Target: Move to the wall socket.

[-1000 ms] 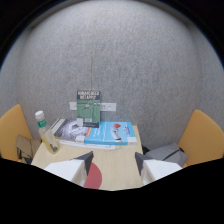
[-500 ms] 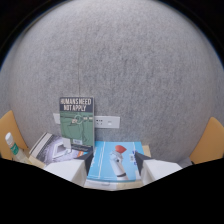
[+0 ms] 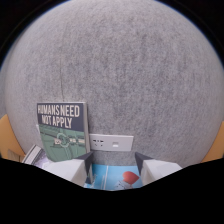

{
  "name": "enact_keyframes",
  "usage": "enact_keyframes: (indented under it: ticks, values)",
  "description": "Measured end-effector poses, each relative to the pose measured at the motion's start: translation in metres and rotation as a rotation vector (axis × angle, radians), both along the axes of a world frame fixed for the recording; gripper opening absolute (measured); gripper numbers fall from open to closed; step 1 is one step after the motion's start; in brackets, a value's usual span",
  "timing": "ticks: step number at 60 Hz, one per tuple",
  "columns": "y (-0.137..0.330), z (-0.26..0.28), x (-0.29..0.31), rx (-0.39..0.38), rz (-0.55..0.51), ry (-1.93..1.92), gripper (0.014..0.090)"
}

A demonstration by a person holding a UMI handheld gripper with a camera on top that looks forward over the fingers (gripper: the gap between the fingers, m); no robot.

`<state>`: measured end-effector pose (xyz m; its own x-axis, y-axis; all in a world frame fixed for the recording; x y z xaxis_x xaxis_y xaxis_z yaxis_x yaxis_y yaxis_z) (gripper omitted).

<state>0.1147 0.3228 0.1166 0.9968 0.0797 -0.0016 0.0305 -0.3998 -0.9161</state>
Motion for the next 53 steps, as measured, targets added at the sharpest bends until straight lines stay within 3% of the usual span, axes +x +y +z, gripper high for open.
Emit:
enact_keyframes:
  ticks: [16,53]
  values:
    - [0.024,-0.007,-0.008,-0.002,-0.003,0.014,0.0838]
    - [0.029,-0.013,0.001,-0.007,-0.024,0.005,0.0840]
